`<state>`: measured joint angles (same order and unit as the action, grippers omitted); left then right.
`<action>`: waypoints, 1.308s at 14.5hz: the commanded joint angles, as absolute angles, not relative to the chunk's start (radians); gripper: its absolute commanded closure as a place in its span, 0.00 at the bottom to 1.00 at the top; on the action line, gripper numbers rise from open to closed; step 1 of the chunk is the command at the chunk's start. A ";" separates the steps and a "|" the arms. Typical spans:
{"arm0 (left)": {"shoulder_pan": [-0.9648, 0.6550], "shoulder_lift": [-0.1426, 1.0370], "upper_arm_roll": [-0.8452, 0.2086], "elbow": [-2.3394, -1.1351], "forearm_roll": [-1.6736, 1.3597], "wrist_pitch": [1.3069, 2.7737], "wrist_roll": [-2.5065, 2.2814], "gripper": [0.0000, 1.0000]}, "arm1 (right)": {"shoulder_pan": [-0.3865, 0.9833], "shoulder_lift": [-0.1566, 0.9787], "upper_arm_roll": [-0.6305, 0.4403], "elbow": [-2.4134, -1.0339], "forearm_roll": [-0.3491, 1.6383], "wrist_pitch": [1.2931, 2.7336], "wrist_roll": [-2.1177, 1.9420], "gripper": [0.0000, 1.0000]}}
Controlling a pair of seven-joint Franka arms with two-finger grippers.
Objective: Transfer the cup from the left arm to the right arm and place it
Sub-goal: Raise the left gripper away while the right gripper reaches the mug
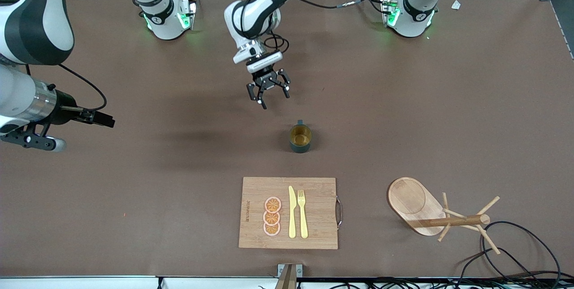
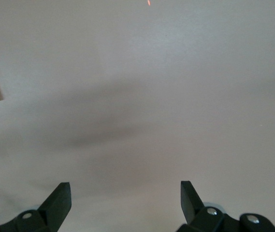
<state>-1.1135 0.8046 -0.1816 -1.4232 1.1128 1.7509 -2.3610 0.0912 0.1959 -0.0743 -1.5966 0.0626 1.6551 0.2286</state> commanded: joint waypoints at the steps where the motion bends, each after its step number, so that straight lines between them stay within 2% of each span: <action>1: -1.092 0.686 -0.184 -1.450 0.985 1.746 -2.271 0.00 | 0.112 0.227 -0.075 -1.611 0.080 1.683 0.293 0.00; 9: -0.902 0.471 -0.184 -1.447 0.735 1.750 -1.955 0.00 | 0.360 0.337 -0.077 -1.612 0.127 1.842 0.406 0.00; 19: -0.496 0.345 -0.187 -1.396 0.442 1.756 -1.392 0.00 | 0.620 0.511 -0.069 -1.595 0.195 2.134 0.541 0.00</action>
